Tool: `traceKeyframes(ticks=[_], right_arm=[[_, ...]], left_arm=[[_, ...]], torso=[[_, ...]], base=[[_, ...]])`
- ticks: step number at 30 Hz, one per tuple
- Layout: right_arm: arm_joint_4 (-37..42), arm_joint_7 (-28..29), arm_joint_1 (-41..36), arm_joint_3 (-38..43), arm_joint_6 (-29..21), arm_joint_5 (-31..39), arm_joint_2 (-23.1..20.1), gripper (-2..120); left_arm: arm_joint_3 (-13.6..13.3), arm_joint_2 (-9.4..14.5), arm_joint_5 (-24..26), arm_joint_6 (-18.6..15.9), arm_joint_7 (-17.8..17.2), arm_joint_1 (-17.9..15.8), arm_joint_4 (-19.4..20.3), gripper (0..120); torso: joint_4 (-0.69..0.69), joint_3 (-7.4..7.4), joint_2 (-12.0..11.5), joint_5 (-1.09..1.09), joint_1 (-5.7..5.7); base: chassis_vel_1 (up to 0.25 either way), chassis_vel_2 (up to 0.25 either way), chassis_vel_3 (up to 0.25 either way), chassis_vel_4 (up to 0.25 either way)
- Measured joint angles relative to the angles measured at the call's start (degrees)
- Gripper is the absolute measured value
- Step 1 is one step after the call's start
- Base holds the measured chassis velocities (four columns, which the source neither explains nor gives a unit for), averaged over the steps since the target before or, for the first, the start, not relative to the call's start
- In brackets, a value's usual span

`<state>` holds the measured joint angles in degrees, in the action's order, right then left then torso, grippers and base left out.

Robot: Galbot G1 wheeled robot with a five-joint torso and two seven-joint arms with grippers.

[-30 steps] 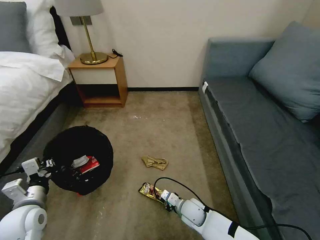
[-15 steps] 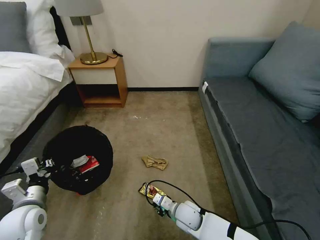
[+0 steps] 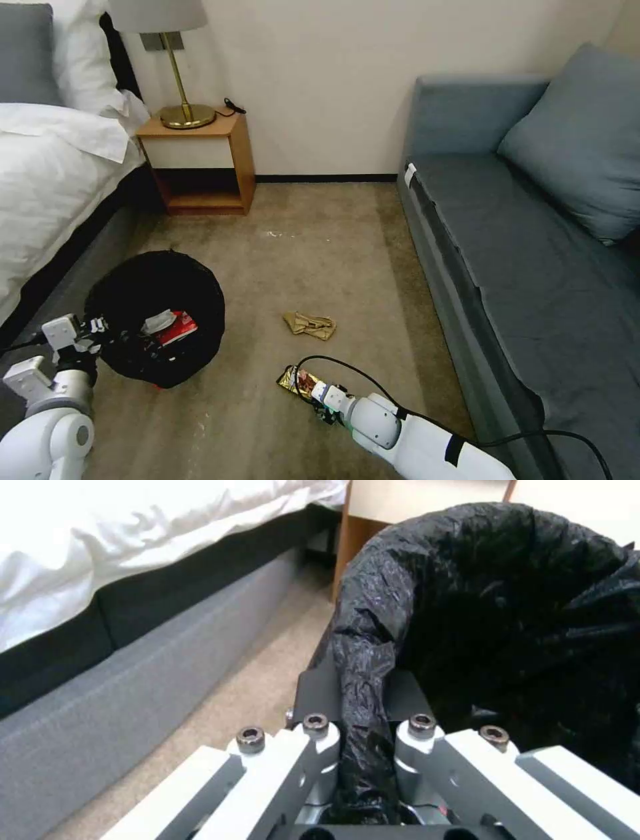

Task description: Pick up the trash bin, then pick up the garbage on the floor and place it into the trash bin.

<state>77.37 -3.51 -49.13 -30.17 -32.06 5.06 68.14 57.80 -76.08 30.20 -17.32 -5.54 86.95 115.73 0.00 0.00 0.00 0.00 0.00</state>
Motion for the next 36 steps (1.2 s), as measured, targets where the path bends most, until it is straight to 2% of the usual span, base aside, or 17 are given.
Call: traceKeyframes(ticks=[3, 4, 8, 10, 24, 27, 30, 31, 34, 35, 36], right_arm=[[-0.5, 0.0, 0.4, 0.0, 0.1, -0.3, -0.1, 19], [-0.5, 0.0, 0.4, 0.0, 0.1, -0.3, -0.1, 19], [-1.4, 0.0, 0.8, -0.1, 0.2, -0.5, -0.1, 3], [-1.7, -0.1, 0.9, -0.1, 0.2, -0.6, 0.0, 0], [-0.4, 2.3, 0.7, 4.3, 5.3, -0.3, 0.3, 0], [2.6, 2.7, 0.0, 6.9, 6.0, 2.5, -0.6, 0], [8.3, 2.4, -1.2, 11.2, 9.5, 8.9, -2.4, 0], [8.3, 2.4, -1.2, 11.2, 9.5, 8.9, -2.4, 0], [12.8, 0.6, -1.7, 15.0, 15.7, 15.0, -3.2, 0], [12.8, 0.6, -1.7, 15.0, 15.7, 15.0, -3.2, 0], [14.2, 0.4, -1.6, 16.2, 17.7, 17.3, -3.2, 0]], left_arm=[[-0.1, 0.0, -0.2, 0.0, 0.0, -0.1, -0.3, 5], [-0.1, 0.0, -0.2, 0.0, 0.0, -0.1, -0.3, 5], [-0.1, 0.0, -0.2, 0.0, 0.0, -0.4, -0.7, 5], [-0.1, 0.1, -0.2, 0.0, 0.0, -0.4, -0.8, 5], [-0.6, 0.4, -0.2, 0.0, 0.0, -0.9, -1.1, 5], [-0.6, 0.5, -0.2, 0.0, 0.0, -0.9, -1.3, 5], [-0.7, 1.0, 0.1, 0.1, 0.0, -0.8, -1.9, 5], [-0.7, 1.0, 0.1, 0.1, 0.0, -0.8, -1.9, 5], [-0.7, 1.6, 0.4, 0.3, 0.3, -0.8, -3.1, 5], [-0.7, 1.6, 0.4, 0.3, 0.3, -0.8, -3.1, 5], [-0.7, 1.8, 0.6, 0.3, 0.4, -0.8, -3.6, 5]], torso=[[0.00, 0.00, 0.0, 0.00, 0.00], [0.00, 0.00, 0.0, 0.00, 0.00], [0.00, 0.00, 0.0, 0.00, 0.00], [0.00, 0.00, 0.0, 0.00, 0.00], [0.00, 0.00, 0.0, 0.00, 0.00], [0.00, 0.00, 0.0, 0.01, 0.00], [-0.01, 0.00, 0.0, 0.00, 0.00], [-0.01, 0.00, 0.0, 0.00, 0.00], [0.00, 0.00, 0.0, 0.00, 0.00], [0.00, 0.00, 0.0, 0.00, 0.00], [0.00, 0.00, 0.0, -0.01, 0.00]], base=[[0.000, 0.000, 0.000, 0.000], [0.000, 0.000, 0.000, 0.000], [0.000, 0.000, 0.000, 0.000], [0.000, 0.000, 0.000, 0.000], [0.000, 0.000, 0.000, 0.000], [0.000, 0.000, 0.000, 0.000], [0.000, 0.000, 0.000, 0.000], [0.000, 0.000, 0.000, 0.000], [0.000, 0.000, 0.000, 0.000], [0.000, 0.000, 0.000, 0.000], [0.000, 0.000, 0.000, 0.000]])
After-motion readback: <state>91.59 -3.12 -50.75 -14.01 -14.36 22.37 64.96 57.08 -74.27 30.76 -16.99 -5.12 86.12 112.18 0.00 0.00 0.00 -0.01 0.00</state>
